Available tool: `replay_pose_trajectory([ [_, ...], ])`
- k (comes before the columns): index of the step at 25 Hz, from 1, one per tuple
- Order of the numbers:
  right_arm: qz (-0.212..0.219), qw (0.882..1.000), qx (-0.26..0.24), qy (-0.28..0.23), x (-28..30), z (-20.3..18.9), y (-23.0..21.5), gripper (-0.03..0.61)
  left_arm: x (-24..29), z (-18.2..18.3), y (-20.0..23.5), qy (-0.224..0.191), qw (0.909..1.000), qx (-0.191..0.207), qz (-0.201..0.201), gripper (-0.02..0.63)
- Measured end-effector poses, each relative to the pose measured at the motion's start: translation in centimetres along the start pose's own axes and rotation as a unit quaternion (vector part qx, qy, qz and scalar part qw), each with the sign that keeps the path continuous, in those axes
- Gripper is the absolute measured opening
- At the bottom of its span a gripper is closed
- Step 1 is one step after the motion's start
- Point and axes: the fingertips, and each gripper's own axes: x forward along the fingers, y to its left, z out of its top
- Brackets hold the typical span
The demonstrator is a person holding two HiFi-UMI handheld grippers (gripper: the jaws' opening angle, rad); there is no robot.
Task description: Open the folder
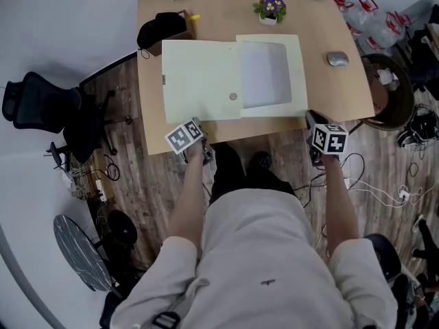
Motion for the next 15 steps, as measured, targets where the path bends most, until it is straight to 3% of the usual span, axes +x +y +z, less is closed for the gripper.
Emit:
replay_pose_trajectory([
  [4,0.002,1.0,0.006,-0.016,-0.6,0.1,0.2,0.052,-0.4,0.4,-0.3,-0.003,0.9998,-0.005,-0.017,0.043],
  [10,0.002,0.999,0.011,-0.043,-1.9,1.4,0.9,0.055,-1.8,1.2,-0.2,-0.035,0.9993,0.016,0.003,0.115],
  [15,0.008,0.998,0.006,-0.065,-3.0,3.1,2.6,0.055,-3.5,1.7,-0.5,-0.059,0.9982,-0.004,-0.012,0.129],
])
